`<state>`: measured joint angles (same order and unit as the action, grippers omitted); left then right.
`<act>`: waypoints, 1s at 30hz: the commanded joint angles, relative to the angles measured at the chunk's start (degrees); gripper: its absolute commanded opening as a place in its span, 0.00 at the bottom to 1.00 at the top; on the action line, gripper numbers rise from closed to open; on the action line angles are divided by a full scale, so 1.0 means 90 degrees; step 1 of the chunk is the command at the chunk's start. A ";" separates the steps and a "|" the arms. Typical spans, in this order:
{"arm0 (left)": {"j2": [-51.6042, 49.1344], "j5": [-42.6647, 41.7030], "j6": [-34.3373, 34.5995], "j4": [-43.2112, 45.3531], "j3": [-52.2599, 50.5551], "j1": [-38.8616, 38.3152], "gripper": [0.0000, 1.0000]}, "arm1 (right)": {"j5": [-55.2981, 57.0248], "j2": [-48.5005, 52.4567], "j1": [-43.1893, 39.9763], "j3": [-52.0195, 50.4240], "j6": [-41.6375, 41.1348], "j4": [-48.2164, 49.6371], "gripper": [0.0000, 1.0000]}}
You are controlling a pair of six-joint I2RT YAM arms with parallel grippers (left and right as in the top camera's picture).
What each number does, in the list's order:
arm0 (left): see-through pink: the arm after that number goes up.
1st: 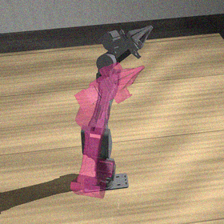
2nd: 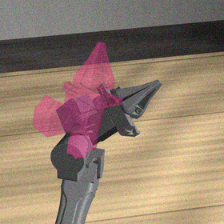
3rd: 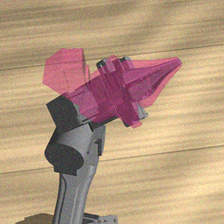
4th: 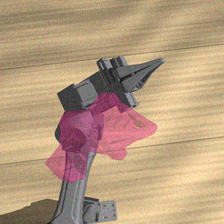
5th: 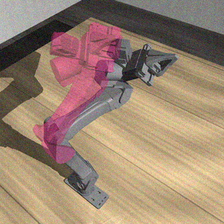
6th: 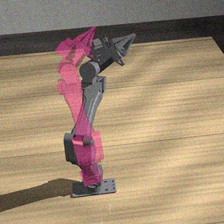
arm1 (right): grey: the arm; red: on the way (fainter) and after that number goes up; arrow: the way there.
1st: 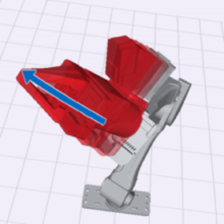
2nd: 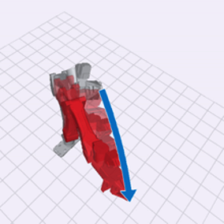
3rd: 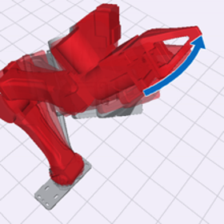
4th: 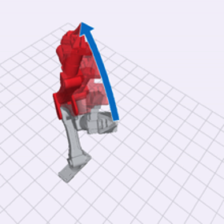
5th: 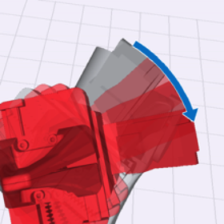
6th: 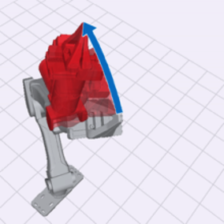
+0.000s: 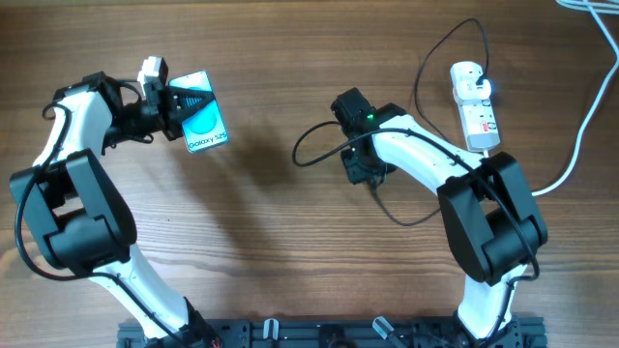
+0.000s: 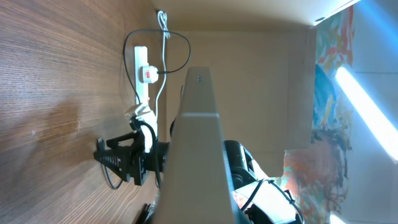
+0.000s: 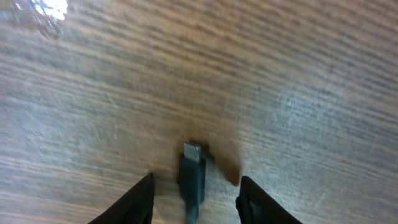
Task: Plug charger to phone and switch on socket
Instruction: 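Lift the plug with the right gripper and carry it toward the phone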
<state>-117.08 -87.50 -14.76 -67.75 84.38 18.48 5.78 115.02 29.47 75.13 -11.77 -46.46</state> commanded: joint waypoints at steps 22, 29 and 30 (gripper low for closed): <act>0.0104 -0.0155 -0.0143 -0.0007 0.0000 0.0007 0.04 | -0.0265 0.0245 0.0015 -0.0068 -0.0192 -0.0410 0.18; 0.0104 -0.0155 -0.0143 -0.0005 0.0000 0.0007 0.04 | -0.0374 0.0245 0.0015 -0.0068 -0.0182 -0.0396 0.04; 0.0104 -0.0155 -0.0143 -0.0005 0.0000 0.0007 0.04 | -0.0583 0.0245 0.0015 -0.0068 -0.0126 -0.0357 0.04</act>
<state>-117.08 -87.50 -14.74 -67.75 84.38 18.48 3.44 115.13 29.56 75.13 -13.43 -49.93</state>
